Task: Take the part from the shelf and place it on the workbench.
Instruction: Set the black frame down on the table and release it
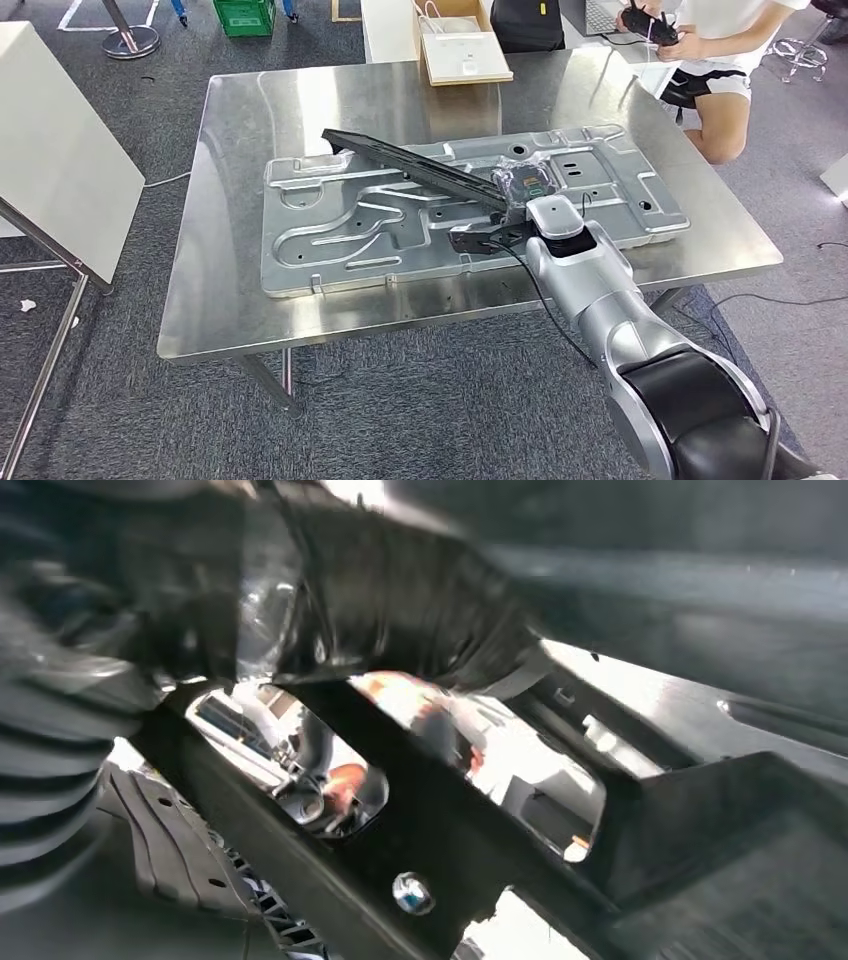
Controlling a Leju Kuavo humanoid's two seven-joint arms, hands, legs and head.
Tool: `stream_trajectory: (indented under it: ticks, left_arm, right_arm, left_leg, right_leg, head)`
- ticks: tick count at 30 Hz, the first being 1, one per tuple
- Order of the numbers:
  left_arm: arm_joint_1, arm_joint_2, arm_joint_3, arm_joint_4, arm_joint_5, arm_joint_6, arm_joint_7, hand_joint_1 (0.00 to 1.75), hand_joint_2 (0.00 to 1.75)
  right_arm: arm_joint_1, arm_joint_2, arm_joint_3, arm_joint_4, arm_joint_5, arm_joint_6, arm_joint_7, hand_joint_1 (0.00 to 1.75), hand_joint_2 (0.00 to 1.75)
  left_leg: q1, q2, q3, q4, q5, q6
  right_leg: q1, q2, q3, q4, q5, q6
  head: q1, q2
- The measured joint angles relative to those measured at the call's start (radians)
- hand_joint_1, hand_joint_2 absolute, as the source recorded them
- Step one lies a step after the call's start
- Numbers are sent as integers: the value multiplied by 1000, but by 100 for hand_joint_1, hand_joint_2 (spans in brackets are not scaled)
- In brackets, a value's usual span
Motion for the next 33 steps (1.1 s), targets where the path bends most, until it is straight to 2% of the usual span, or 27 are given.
stream_trajectory:
  ticks: [4, 8, 17, 21, 22, 23, 25, 26, 27, 28, 29, 31, 33]
  left_arm:
    - [0, 0, 0, 0, 4, -4, -4, 0, 175]
    - [0, 0, 0, 0, 6, -5, -5, 0, 0]
    - [-1, 0, 2, 0, 9, -23, -27, 0, 0]
    - [-2, 2, 3, 0, 9, -22, -27, 0, 0]
    - [-3, 2, 4, 0, 9, -22, -27, 0, 0]
    - [-3, 1, 4, 0, 9, -22, -27, 0, 0]
    - [-5, 1, 5, 0, 8, -22, -26, 0, 0]
    - [-7, 1, 6, 0, 7, -21, -26, 0, 0]
    - [-7, 1, 6, 0, 7, -21, -25, 0, 0]
    - [-7, 1, 6, 0, 6, -22, -24, 0, 0]
    - [-7, 0, 6, 0, 6, -22, -23, 0, 0]
    - [-8, -1, 6, 0, 5, -22, -22, 0, 0]
    - [-9, -2, 6, 0, 5, -22, -22, 0, 0]
  right_arm:
    - [0, 0, 0, 0, 0, 0, -3, 0, 0]
    - [0, 0, 0, 0, 0, 0, -3, 0, 0]
    - [0, 0, 0, 0, 3, 2, -4, 0, 0]
    - [-2, -1, 0, -1, 4, 4, -5, 0, 0]
    - [-3, -2, 0, -1, 4, 4, -5, 0, 0]
    - [-5, -3, 0, -1, 5, 5, -6, 0, 0]
    - [-6, -4, 0, 0, 8, 8, -6, 0, 0]
    - [-4, -4, 0, 1, 9, 10, -6, 0, 0]
    - [-2, -4, 0, 2, 10, 11, -6, 0, 0]
    - [-1, -4, 0, 4, 10, 11, -6, 0, 0]
    - [-1, -5, 0, 5, 11, 12, -6, 0, 0]
    - [-5, -4, 0, 5, 12, 12, -6, 0, 0]
    - [-8, -4, 0, 6, 13, 12, -6, 0, 0]
  left_leg:
    - [-1, 0, 0, 1, 0, 1]
    - [0, 1, 0, 1, 1, 2]
    - [-1, 1, 0, 3, 0, 3]
    - [0, 2, 8, -9, 8, 22]
    - [2, 4, 13, -20, 14, 26]
    - [5, 7, 17, -29, 19, 30]
    - [5, 10, 16, -33, 24, 34]
    - [4, 11, 13, -32, 25, 34]
    - [4, 11, 9, -29, 26, 33]
    - [5, 11, 5, -24, 26, 32]
    - [6, 11, 0, -19, 27, 31]
    - [7, 10, -12, -4, 28, 22]
    - [5, 7, -22, 7, 32, 7]
  right_leg:
    - [-1, 0, 0, -1, 1, 15]
    - [0, 0, 0, 0, 1, 17]
    - [0, 0, -1, 0, 1, 19]
    - [-5, 1, 5, -4, 2, 40]
    - [-4, 1, 1, 11, -14, 40]
    - [-4, 1, -13, 47, -42, 39]
    - [-5, 1, -66, 172, -117, 38]
    - [-6, 1, -92, 234, -143, 39]
    - [-8, 0, -105, 269, -151, 40]
    - [-10, 0, -101, 269, -138, 41]
    - [-12, -1, -78, 230, -110, 41]
    - [-14, -1, -9, 104, -57, 41]
    - [-10, 2, 21, 40, -35, 34]
  head:
    - [0, 0]
    - [0, 0]
    - [0, 0]
    - [0, 0]
    - [0, 0]
    - [1, 0]
    - [1, 0]
    - [1, 0]
    - [1, 0]
    - [1, 0]
    - [1, 0]
    - [1, 0]
    - [1, 0]
